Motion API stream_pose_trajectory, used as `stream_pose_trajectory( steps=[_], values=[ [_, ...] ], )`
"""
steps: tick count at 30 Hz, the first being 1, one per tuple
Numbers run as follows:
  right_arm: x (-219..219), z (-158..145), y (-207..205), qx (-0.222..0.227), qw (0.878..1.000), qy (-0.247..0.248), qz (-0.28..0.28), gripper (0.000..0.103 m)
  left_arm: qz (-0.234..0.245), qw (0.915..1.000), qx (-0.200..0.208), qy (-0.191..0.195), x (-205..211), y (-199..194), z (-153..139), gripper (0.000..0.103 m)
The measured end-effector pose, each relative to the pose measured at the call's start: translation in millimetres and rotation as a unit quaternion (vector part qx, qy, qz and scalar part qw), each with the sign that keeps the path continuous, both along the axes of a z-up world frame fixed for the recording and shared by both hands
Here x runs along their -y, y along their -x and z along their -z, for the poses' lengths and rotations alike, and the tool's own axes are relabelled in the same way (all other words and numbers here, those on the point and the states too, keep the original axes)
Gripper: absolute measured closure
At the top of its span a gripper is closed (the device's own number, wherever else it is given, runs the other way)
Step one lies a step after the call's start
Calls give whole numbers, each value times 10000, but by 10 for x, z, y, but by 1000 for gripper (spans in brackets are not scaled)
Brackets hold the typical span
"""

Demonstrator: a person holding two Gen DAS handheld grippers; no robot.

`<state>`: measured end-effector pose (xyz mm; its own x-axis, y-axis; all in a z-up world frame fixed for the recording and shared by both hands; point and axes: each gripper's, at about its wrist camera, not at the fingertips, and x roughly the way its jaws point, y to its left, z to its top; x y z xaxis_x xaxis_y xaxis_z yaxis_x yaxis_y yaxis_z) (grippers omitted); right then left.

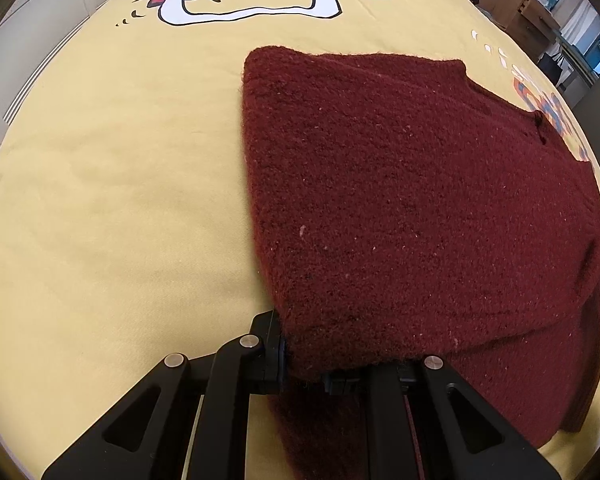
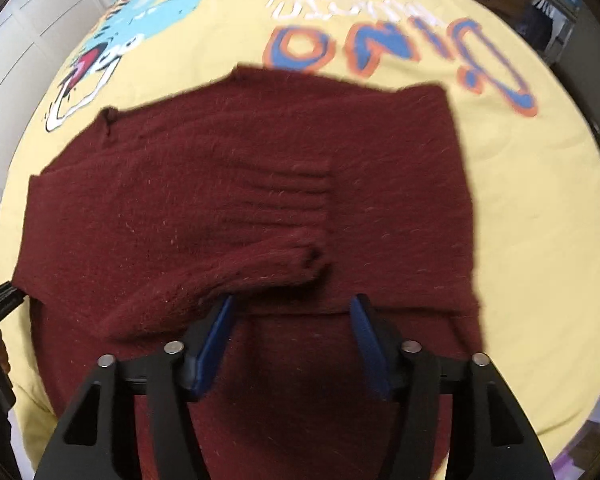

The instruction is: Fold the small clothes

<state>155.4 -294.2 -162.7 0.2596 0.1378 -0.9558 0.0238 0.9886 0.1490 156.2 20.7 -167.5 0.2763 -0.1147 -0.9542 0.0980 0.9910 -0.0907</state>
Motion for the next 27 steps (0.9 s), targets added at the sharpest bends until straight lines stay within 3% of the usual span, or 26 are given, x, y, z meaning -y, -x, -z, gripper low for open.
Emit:
stream_pose_trajectory(
  steps=[5,9,13,14,15,16,17,25,27],
  values=[
    [209,-194,-264,193,9990,-297,285,26,-37,10000,-4,35,-40,-41,-8,92],
    [203,44,-571,-183,9990,-182,360,26,-60,10000,-9,18,-38,-30,-10,92],
    [53,285,-598,-301,9991,-240,180,28,-61,10000,-1,-7,27,-6,-9,92],
    [-22,304,-566,-244,9995,-210,58,44,-69,10000,3,-1,38,-1,-10,92],
    [-102,314,-550,-204,9997,-82,-109,67,-81,10000,10,9,45,3,-11,92],
    [-193,304,-530,-130,9993,124,-326,73,-87,10000,24,9,53,10,-15,92],
    [-258,264,-520,-11,9984,260,-493,89,-83,10000,36,4,-34,67,-40,92],
    [-223,-244,-566,1058,9907,646,-567,91,-26,9999,71,-108,44,103,-70,92],
    [-211,-255,-617,1106,9889,797,-592,91,7,9999,72,-135,14,110,-58,92]
  ],
)
